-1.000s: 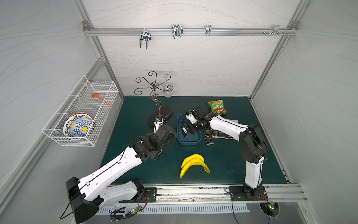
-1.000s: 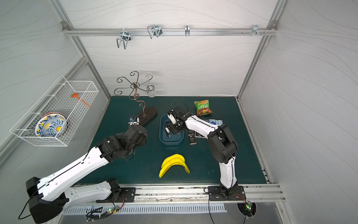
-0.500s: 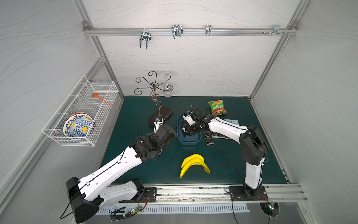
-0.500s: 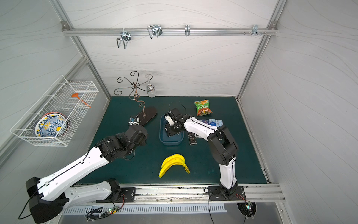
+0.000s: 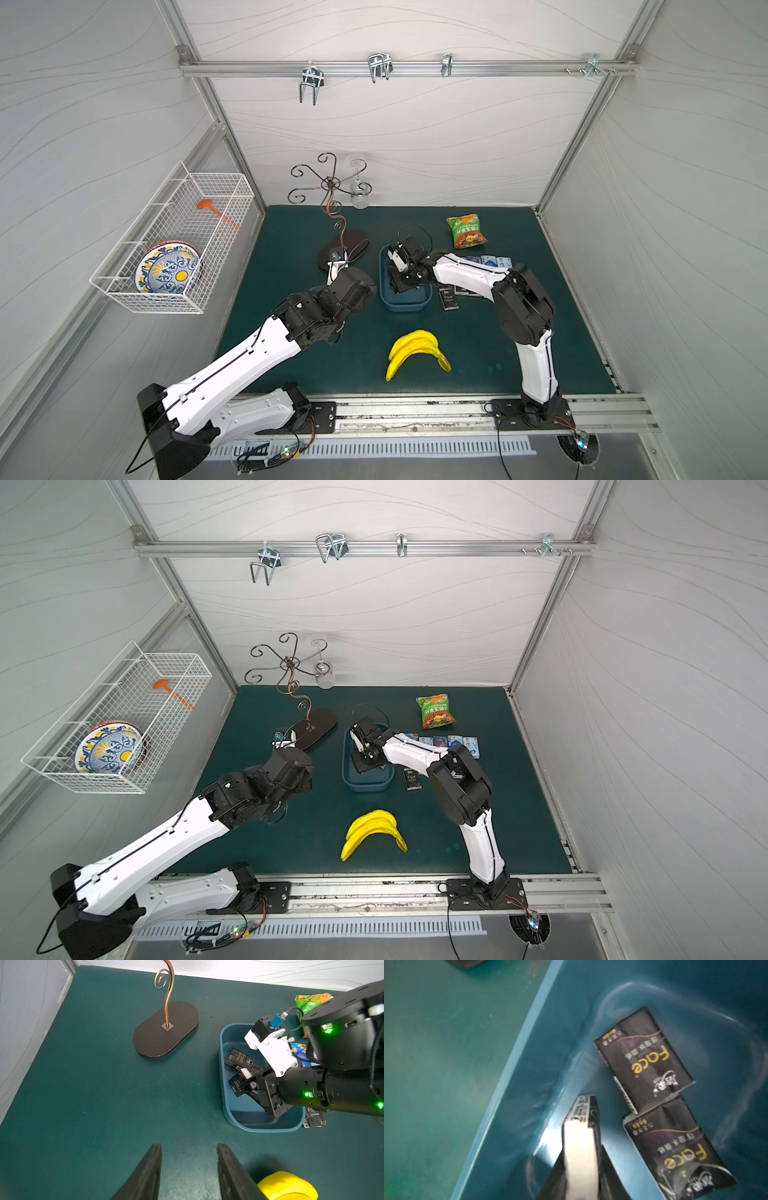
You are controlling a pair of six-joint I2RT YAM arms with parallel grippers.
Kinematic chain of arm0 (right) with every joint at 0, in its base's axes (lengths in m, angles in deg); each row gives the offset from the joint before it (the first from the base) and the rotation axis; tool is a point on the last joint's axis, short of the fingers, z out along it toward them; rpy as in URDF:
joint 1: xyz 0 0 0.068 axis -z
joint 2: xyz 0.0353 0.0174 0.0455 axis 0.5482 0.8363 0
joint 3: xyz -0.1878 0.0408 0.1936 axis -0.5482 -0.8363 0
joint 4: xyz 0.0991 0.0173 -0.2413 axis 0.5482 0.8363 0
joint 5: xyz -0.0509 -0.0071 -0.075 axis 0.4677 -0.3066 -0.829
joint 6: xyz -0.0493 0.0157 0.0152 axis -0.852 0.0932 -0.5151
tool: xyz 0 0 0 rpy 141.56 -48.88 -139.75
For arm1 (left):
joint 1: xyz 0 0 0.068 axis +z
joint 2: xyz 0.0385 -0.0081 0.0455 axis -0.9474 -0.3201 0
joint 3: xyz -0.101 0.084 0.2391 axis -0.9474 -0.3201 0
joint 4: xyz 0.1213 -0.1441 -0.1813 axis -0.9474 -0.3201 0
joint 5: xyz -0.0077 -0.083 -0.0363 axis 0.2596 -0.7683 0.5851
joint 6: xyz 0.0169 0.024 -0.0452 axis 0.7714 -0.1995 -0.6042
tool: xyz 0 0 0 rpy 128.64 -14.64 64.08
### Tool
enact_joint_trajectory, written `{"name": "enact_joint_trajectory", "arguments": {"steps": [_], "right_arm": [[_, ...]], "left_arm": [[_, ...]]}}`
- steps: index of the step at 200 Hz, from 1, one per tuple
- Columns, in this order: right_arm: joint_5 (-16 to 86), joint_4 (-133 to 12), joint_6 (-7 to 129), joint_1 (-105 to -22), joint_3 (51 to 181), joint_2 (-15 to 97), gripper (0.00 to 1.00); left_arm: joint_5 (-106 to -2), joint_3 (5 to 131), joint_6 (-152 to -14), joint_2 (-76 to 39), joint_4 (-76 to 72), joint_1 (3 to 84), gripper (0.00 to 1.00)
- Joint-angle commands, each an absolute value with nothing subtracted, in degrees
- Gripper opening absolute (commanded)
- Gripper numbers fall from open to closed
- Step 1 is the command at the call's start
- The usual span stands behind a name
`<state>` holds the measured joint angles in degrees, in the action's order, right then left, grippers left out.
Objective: Take the pocket tissues out of the storage box
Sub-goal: Pick up the pocket tissues from the storage box, then place the pocket tissues at the center of the board.
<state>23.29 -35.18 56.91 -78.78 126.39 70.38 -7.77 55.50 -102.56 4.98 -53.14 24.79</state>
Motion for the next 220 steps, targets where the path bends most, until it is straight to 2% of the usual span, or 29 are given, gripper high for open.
{"name": "enact_joint_trajectory", "arguments": {"steps": [1,40,67,104,142,163,173,220], "right_arm": [[22.6,-36.0,58.3,-78.8,124.3,64.5,0.21],[23.4,-34.7,58.6,-77.9,120.1,51.7,0.22],[27.6,-25.1,57.9,-73.8,117.2,43.1,0.22],[29.8,-15.2,60.2,-67.4,104.1,30.4,0.22],[29.8,-8.2,64.7,-67.1,92.5,20.9,0.22],[22.2,-3.4,67.7,-67.7,90.5,18.3,0.22],[21.7,-2.2,69.0,-67.8,91.4,17.9,0.23],[9.2,4.6,75.2,-68.3,94.7,22.3,0.19]], "left_arm": [[-6.8,56.3,-102.5,5.3,-52.0,25.0,0.48],[-6.7,56.6,-102.4,5.2,-51.9,25.1,0.48],[-7.0,56.8,-102.1,6.0,-52.2,25.5,0.48],[-7.3,57.5,-101.4,7.2,-52.0,25.8,0.48],[-8.7,59.2,-100.9,6.5,-51.6,25.8,0.48],[-9.7,58.9,-101.4,6.6,-51.3,25.8,0.48],[-10.4,58.3,-101.6,7.0,-50.9,25.8,0.48],[-10.9,56.8,-101.5,9.0,-50.6,25.9,0.48]]}}
